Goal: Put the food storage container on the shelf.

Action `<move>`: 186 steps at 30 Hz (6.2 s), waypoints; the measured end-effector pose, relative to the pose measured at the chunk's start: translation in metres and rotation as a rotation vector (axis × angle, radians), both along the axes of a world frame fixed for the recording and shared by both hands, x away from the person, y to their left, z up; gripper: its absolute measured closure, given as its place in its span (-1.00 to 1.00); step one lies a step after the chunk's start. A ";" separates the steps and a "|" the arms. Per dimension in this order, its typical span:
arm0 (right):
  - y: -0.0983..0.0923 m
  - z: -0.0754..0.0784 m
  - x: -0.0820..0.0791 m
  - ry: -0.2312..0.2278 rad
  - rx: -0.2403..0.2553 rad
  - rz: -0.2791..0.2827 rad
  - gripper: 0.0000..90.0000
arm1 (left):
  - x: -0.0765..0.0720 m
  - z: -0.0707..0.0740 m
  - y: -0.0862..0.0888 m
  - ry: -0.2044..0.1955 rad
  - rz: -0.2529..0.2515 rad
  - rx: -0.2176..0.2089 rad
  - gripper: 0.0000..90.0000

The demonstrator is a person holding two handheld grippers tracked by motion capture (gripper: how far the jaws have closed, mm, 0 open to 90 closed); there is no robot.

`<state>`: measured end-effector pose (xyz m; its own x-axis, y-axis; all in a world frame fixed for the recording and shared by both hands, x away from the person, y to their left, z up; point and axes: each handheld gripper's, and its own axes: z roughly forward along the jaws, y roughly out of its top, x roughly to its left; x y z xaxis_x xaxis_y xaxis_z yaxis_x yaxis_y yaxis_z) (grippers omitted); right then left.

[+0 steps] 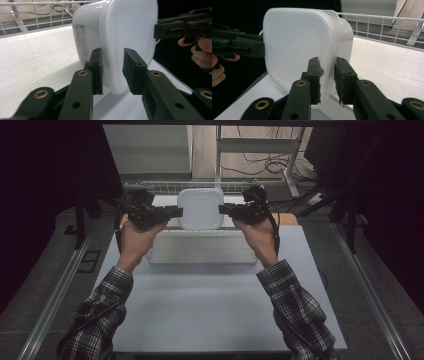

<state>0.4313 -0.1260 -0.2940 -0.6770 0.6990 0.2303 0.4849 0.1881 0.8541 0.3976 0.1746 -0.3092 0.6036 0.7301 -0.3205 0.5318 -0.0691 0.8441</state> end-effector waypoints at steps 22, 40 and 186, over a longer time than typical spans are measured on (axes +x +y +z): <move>0.008 -0.006 0.026 0.042 -0.053 -0.011 0.12 | 0.029 -0.004 -0.001 0.051 0.041 0.020 0.15; 0.017 -0.005 0.038 -0.038 -0.080 -0.108 -0.27 | 0.047 -0.003 -0.007 -0.043 0.147 0.120 -0.43; -0.074 -0.189 -0.149 -0.093 -0.280 0.110 -1.00 | -0.148 -0.203 0.002 -0.016 -0.133 0.204 -0.88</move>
<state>0.2826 -0.2001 -0.4834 -0.7615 0.6476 -0.0272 0.3702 0.4691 0.8018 0.2494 0.1767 -0.5122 0.7024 0.6925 -0.1642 0.4932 -0.3073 0.8138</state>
